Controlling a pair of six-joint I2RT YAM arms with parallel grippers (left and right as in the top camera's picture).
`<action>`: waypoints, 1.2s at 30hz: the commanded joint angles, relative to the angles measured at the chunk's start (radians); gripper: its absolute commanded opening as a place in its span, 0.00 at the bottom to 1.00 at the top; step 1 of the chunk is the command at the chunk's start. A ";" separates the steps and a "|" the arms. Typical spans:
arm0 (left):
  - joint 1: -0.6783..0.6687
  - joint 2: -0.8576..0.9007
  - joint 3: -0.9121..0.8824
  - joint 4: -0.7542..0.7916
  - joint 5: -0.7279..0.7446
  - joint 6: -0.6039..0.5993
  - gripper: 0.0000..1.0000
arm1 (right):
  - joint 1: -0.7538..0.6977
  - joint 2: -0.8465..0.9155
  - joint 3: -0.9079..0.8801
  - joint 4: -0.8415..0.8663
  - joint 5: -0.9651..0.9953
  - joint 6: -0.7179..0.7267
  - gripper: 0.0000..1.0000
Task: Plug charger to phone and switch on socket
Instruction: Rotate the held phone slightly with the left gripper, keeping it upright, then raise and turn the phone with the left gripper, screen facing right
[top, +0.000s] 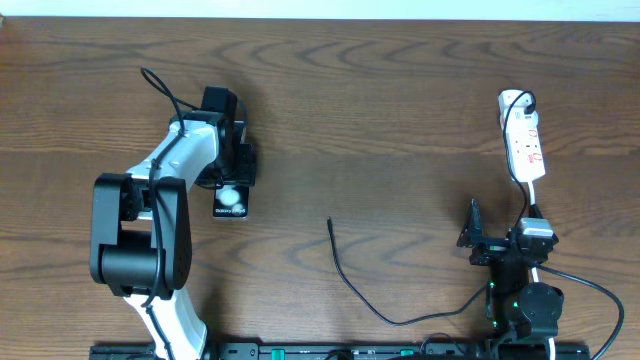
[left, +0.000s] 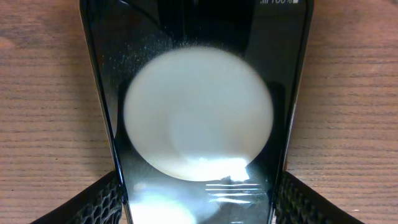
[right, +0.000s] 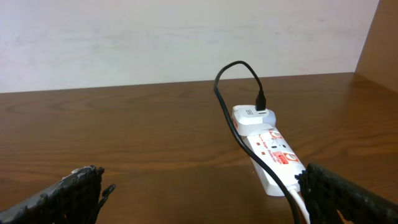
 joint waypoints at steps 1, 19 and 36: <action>0.002 0.045 -0.008 -0.010 0.021 0.006 0.08 | 0.010 -0.005 -0.001 -0.003 0.008 0.013 0.99; 0.002 0.023 0.044 -0.072 0.021 0.006 0.07 | 0.010 -0.005 -0.001 -0.003 0.008 0.013 0.99; 0.002 -0.002 0.262 -0.273 0.031 0.005 0.07 | 0.010 -0.005 -0.001 -0.003 0.008 0.013 0.99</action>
